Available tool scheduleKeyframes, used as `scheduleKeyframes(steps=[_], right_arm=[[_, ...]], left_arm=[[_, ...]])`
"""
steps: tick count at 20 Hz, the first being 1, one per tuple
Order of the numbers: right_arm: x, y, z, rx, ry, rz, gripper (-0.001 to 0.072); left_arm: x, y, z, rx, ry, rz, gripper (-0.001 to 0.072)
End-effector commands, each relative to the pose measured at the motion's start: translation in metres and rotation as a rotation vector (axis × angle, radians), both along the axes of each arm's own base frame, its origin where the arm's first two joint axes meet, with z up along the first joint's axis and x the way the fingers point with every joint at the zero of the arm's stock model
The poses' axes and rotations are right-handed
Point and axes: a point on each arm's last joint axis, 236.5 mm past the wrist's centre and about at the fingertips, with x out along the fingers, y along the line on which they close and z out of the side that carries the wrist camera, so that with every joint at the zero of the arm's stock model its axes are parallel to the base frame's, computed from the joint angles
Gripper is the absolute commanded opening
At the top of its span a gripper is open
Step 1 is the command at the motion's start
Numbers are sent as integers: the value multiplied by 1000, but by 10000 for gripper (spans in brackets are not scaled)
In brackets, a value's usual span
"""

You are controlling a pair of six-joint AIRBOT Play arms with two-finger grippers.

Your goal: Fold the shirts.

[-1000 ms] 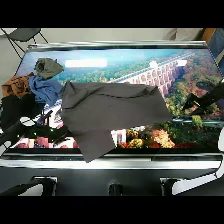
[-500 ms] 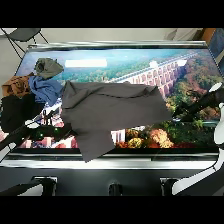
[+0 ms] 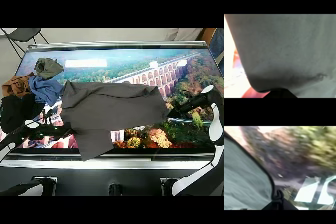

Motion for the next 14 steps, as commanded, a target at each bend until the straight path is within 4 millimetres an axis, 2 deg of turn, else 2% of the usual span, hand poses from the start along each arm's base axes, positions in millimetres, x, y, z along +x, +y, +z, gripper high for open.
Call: scheduleKeyframes(steps=[1,2,3,4,5,6,7,8,9,10,11,12,14], right_arm=[[11,9,29,-40,-74,64,45],[22,6,55,-76,-148,69,45],[37,2,90,-116,-259,67,44],[53,-3,140,-171,-402,56,44],[66,-8,201,-239,-571,34,44],[73,-11,269,-310,-757,2,44],[72,-13,353,-397,-988,-30,44],[54,-12,440,-507,-1226,-47,44],[24,-9,511,-615,-1417,-61,44],[-15,-4,568,-700,-1563,-98,44],[-59,4,610,-760,-1667,-138,44],[-96,10,633,-783,-1715,-189,44],[-158,18,654,-824,-1753,-266,44]], left_arm=[[25,1,49,16,-121,-51,22],[47,12,86,75,-219,-49,21],[68,24,133,139,-335,-31,21],[88,39,198,211,-490,-4,21],[99,50,269,272,-652,25,21],[99,58,353,322,-840,58,21],[88,60,433,349,-1022,87,22],[63,59,514,358,-1213,124,22],[32,57,577,361,-1369,151,23],[-3,52,628,357,-1502,166,23],[-33,45,660,345,-1589,164,23],[-61,36,681,320,-1657,149,23],[-94,24,696,272,-1721,118,23]])
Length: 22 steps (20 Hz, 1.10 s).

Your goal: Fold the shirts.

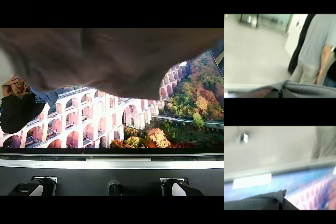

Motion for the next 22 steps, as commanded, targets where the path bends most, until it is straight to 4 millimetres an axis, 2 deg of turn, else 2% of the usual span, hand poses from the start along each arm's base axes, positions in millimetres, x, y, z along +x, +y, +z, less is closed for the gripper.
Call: scheduleKeyframes(steps=[1,4,6,7,9,11,12,13,14,15,16,17,18,20,22], right_arm=[[-133,17,84,-80,-267,-127,43],[-182,11,91,-119,-299,-225,43],[-188,11,91,-117,-300,-231,42],[-182,10,87,-113,-282,-230,42],[-158,3,68,-97,-193,-222,42],[-118,-11,34,-88,-48,-212,42],[-93,-19,10,-77,45,-205,41],[-61,-30,-28,-77,189,-189,40],[-30,-41,-85,-39,384,-169,40],[-4,-46,-152,9,608,-135,40],[16,-48,-210,37,781,-114,40],[36,-42,-261,57,916,-87,40],[54,-32,-312,64,1035,-56,40],[91,-13,-390,37,1162,-20,41],[136,-4,-445,31,1141,-25,42]], left_arm=[[-90,-12,68,-4,-213,-54,23],[-109,-12,71,0,-235,-57,22],[-110,-11,73,-1,-240,-53,22],[-106,-9,72,-6,-229,-43,22],[-87,-4,58,2,-164,-17,21],[-48,6,25,51,-29,43,21],[-18,13,-4,94,82,80,22],[12,21,-38,137,207,113,22],[45,28,-81,178,350,137,22],[81,34,-136,219,519,152,23],[112,36,-193,248,667,152,23],[140,36,-257,275,813,136,25],[160,33,-322,283,945,117,25],[185,23,-422,260,1118,69,25],[205,11,-484,213,1205,32,25]])
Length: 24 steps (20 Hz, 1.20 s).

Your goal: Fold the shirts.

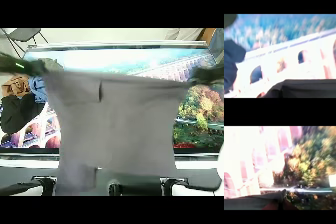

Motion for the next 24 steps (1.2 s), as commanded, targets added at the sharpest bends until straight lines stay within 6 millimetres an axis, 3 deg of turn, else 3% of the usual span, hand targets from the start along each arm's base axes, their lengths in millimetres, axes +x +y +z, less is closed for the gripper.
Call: scheduleKeyframes(steps=[1,3,6,9,12,13,16,18,20,21,22,23,24], right_arm=[[58,21,-119,17,91,-15,42],[89,19,-141,58,8,-88,42],[124,7,-132,66,-153,-126,42],[129,8,-126,71,-182,-127,45],[90,16,-141,73,2,-78,45],[67,20,-149,75,104,-55,46],[31,39,-181,153,270,-47,45],[4,57,-207,227,402,-45,45],[-8,66,-217,266,469,-43,46],[-8,68,-216,272,466,-43,50],[-5,67,-210,272,446,-45,123],[-4,64,-197,268,422,-45,297],[-3,57,-180,259,386,-40,424]], left_arm=[[32,-15,-130,-79,194,12,25],[60,-18,-151,-157,148,62,26],[90,-4,-166,-218,79,148,26],[97,12,-166,-217,53,177,26],[76,13,-166,-153,123,68,26],[62,11,-173,-145,185,36,27],[21,11,-212,-124,395,-9,27],[8,9,-231,-133,478,-17,27],[-5,5,-241,-149,549,-20,27],[-11,1,-242,-174,580,-12,72],[-16,-9,-238,-222,599,-23,306],[-19,-16,-230,-255,612,-48,487],[-24,-16,-221,-260,623,-85,490]])
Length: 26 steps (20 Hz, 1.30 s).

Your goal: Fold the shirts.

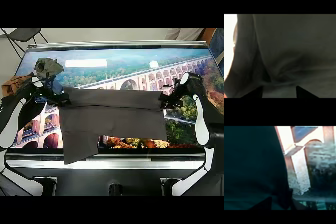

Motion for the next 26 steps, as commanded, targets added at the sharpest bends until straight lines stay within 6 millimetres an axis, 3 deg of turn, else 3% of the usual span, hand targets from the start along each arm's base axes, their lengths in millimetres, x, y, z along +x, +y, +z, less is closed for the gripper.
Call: scheduleKeyframes(steps=[1,4,6,7,11,13,15,16,19,20,22,24,26], right_arm=[[-9,-8,35,18,-31,4,470],[-48,-47,66,38,42,-78,473],[-87,-62,63,74,158,-93,473],[-100,-65,57,85,186,-112,473],[-125,-46,33,124,193,-115,472],[-131,-38,29,137,198,-97,472],[-132,-38,28,134,199,-84,472],[-132,-38,29,133,199,-84,472],[-147,-31,25,152,238,-73,473],[-160,-26,17,163,262,-72,478],[-180,-15,1,185,280,-72,511],[-184,-13,-18,181,261,-76,510],[-177,-8,-30,195,214,-110,493]], left_arm=[[-25,-9,19,-85,86,-66,490],[-44,24,45,-96,105,-16,489],[-79,39,46,-114,165,7,483],[-106,39,38,-126,205,7,483],[-211,7,-12,-187,291,25,483],[-245,-8,-27,-223,313,26,483],[-257,-16,-39,-246,321,57,481],[-256,-19,-42,-255,311,72,433],[-245,-22,-43,-269,267,98,411],[-241,-19,-45,-260,255,113,295],[-235,-16,-48,-246,232,125,214],[-235,-16,-48,-244,228,123,27],[-235,-16,-48,-244,228,123,28]])
